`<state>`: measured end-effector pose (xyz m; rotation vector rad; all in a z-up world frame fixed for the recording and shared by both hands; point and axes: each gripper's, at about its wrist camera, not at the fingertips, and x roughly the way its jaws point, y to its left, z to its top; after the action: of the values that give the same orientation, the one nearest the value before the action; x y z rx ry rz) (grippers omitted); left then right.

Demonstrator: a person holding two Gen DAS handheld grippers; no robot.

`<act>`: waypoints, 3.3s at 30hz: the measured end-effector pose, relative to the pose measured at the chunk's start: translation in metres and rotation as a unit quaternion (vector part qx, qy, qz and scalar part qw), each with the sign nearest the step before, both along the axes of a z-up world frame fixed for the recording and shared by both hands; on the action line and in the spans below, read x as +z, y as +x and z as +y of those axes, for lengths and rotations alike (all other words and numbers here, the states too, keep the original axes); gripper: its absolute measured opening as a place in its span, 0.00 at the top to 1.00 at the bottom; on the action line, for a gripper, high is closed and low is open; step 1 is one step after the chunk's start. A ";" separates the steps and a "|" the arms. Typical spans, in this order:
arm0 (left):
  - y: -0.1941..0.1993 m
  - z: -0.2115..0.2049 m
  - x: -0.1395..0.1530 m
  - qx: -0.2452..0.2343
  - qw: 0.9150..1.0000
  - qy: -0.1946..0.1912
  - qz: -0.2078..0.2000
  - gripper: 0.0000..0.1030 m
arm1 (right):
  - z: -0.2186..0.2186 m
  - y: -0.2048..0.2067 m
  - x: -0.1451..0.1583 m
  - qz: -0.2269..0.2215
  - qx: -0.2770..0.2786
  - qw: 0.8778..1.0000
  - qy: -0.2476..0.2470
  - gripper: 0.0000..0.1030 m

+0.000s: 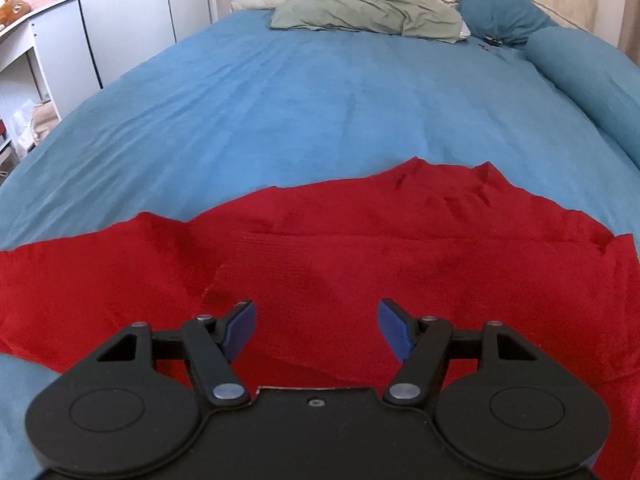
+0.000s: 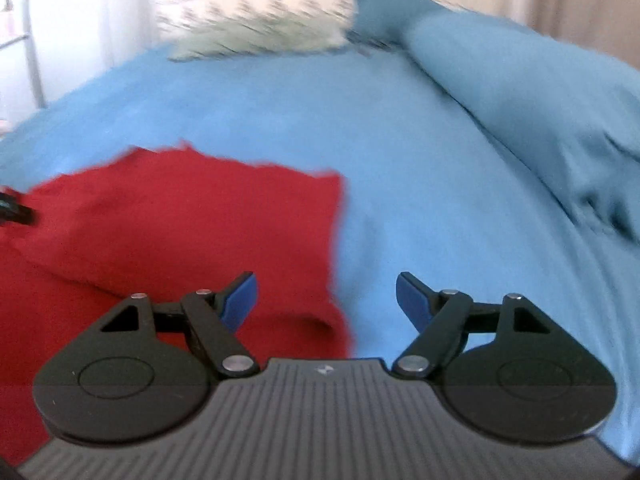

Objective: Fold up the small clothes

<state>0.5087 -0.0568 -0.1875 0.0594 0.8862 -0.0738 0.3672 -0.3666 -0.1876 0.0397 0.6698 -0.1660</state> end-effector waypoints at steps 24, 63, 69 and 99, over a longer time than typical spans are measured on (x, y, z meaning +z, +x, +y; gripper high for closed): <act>0.010 0.000 -0.028 -0.018 1.000 -0.005 0.016 0.30 | -0.014 0.114 -0.057 -0.006 -0.012 0.997 0.075 0.10; -0.100 0.421 0.073 0.336 0.934 -0.118 -0.031 0.11 | 0.302 0.053 0.070 0.095 0.118 0.981 0.122 0.00; -0.080 0.453 0.030 0.343 0.925 -0.160 -0.020 0.43 | 0.332 0.054 0.050 0.096 0.114 0.982 0.113 0.00; -0.024 0.369 0.088 0.268 0.954 -0.057 -0.120 0.92 | 0.308 0.069 0.048 0.039 0.108 0.990 0.084 0.00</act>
<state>0.4850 0.3119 -0.0994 -0.2765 0.6287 0.3838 0.4359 -0.0584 -0.1397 0.1221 0.7599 0.0987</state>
